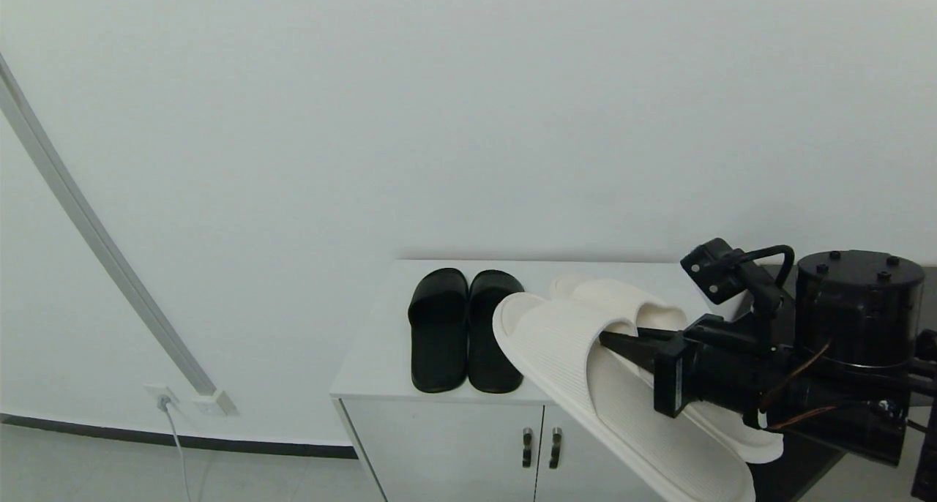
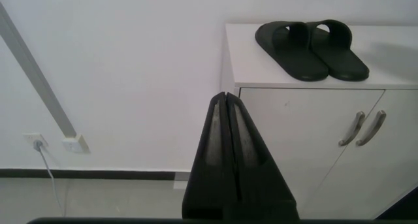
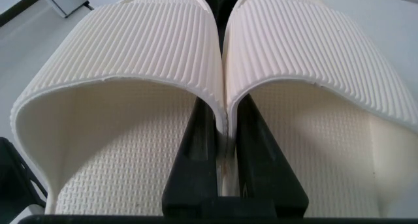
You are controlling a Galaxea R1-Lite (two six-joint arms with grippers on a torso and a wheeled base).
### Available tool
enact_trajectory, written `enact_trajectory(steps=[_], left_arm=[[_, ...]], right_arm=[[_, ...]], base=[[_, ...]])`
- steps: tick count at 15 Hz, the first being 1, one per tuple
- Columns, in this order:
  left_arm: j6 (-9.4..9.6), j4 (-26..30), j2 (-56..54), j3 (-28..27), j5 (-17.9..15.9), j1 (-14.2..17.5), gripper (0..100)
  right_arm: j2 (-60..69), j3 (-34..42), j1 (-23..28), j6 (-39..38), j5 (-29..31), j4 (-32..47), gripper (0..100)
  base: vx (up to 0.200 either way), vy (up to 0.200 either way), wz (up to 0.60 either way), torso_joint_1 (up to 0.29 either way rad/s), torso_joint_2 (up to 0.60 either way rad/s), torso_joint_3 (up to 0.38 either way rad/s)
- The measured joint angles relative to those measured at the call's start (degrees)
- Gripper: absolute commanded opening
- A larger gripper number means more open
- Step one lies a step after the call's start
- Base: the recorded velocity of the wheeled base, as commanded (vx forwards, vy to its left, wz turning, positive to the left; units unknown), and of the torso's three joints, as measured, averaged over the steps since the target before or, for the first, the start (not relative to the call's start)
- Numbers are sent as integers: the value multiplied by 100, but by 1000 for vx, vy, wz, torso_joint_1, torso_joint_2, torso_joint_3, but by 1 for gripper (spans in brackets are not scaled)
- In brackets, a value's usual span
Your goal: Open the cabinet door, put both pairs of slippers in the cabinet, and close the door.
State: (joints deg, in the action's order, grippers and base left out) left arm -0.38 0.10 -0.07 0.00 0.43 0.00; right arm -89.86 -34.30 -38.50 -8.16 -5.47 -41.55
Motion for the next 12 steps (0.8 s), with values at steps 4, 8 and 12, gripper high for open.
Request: enact_trajectory(steps=[4, 8, 12], left_arm=[[-6, -2, 0, 0, 0, 0, 0], [-6, 0, 0, 0, 0, 0, 0], [-5, 0, 0, 0, 0, -2, 0]], right_arm=[[-5, 24, -4, 0, 4, 13, 0], [-2, 60, -11, 15, 4, -5, 0], [4, 143, 11, 233, 33, -11, 0]], base=[[-200, 0, 0, 7, 2, 2], [-200, 0, 0, -9, 1, 5], [-100, 0, 0, 2, 1, 2]])
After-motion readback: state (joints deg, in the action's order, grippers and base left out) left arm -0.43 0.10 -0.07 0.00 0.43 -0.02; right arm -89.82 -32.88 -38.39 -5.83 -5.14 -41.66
